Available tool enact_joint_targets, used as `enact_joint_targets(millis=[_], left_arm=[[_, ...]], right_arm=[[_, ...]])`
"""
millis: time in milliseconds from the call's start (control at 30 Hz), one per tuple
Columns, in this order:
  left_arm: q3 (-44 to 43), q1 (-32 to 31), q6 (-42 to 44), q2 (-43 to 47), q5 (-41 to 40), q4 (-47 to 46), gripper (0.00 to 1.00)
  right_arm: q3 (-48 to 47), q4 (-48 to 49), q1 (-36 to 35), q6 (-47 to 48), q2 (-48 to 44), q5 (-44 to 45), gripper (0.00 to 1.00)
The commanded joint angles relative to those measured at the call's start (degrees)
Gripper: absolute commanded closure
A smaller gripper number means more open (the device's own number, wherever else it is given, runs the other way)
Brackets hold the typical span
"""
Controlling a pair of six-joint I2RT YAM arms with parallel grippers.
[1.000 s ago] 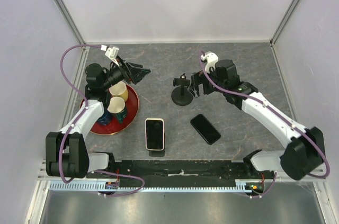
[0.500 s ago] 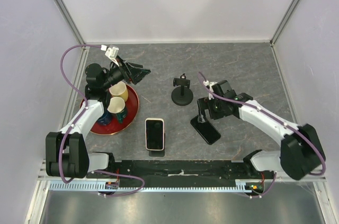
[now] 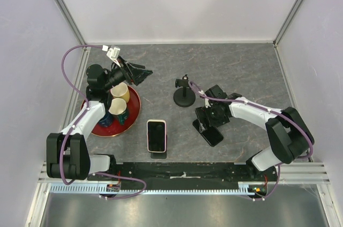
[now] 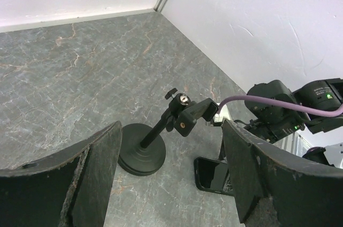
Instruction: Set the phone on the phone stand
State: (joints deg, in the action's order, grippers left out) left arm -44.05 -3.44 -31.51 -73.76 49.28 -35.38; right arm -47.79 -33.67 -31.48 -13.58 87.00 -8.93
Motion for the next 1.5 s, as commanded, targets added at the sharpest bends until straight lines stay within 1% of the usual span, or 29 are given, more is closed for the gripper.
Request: enact_joint_targets(millis=[0,33,167,367,467,600,700,800,833,933,1033,1067,1133,1167,1233,1267,1333,1367,1433,1467], left_arm=[[-0.77,0.37,-1.54,-0.77,1.35,-3.12,0.18],[-0.77,0.37,-1.54,-0.69,1.44,-3.12,0.18],[-0.77,0.37,-1.71,-0.86,1.35,-3.21,0.18],[-0.77,0.37,-1.80,-0.69,1.35,-3.38,0.18],[-0.77,0.37,-1.80,-0.69,1.52,-3.38,0.18],[-0.77,0.37,-1.72,-0.51,1.52,-3.21,0.18],[-0.77,0.37,-1.72,-0.42,1.44,-3.21,0.18],[-0.77,0.37,-1.54,-0.51,1.44,-2.94,0.18],[-0.77,0.37,-1.45,-0.51,1.44,-2.86,0.18],[-0.86,0.37,-1.45,-0.42,1.44,-2.86,0.18],[-0.86,0.37,-1.45,-0.51,1.44,-2.77,0.18],[-0.86,0.37,-1.45,-0.60,1.35,-2.77,0.18],[-0.86,0.37,-1.45,-0.60,1.44,-2.68,0.18],[-0.86,0.37,-1.54,-0.60,1.44,-2.68,0.18],[-0.95,0.37,-1.54,-0.51,1.44,-2.77,0.18],[-0.95,0.37,-1.63,-0.51,1.44,-2.68,0.18],[-1.03,0.37,-1.72,-0.60,1.44,-2.86,0.18],[-1.04,0.37,-1.72,-0.60,1.44,-2.86,0.18],[-0.95,0.37,-1.89,-0.60,1.52,-2.94,0.18],[-0.86,0.37,-1.98,-0.51,1.44,-3.03,0.18]], right_arm=[[-0.46,0.89,-2.26,-0.30,1.15,1.80,0.02],[-0.46,0.80,-2.87,-1.43,1.24,3.98,0.02],[0.50,1.15,-5.42,-5.12,0.63,6.55,0.02],[1.91,2.11,-8.33,-7.86,-1.04,6.91,0.02],[2.09,1.95,-9.38,-8.91,-2.01,8.57,0.02],[1.73,0.97,-12.10,-12.86,-0.78,15.60,0.02],[2.35,2.29,-13.51,-15.76,0.88,14.73,0.02],[2.53,1.51,-15.27,-18.49,1.68,18.49,0.02],[2.53,0.98,-15.62,-20.76,1.68,21.55,0.03],[3.31,0.18,-16.59,-23.93,1.68,25.35,0.07],[4.28,1.15,-16.77,-24.12,1.94,23.88,0.14],[4.63,1.93,-16.68,-24.03,1.77,22.48,0.21],[4.90,2.64,-16.68,-23.95,0.89,21.41,0.31],[4.99,2.91,-16.68,-24.12,0.45,21.41,0.41],[4.99,2.65,-16.77,-24.30,-0.51,22.19,0.52],[5.07,2.56,-16.77,-24.47,-0.95,22.98,0.61],[5.08,2.56,-16.68,-24.82,-2.01,23.69,0.71],[5.16,2.64,-16.68,-25.17,-2.36,23.96,0.80],[5.34,3.17,-16.68,-25.53,-3.85,24.66,0.88],[5.43,3.52,-16.68,-25.53,-4.64,24.83,0.98]])
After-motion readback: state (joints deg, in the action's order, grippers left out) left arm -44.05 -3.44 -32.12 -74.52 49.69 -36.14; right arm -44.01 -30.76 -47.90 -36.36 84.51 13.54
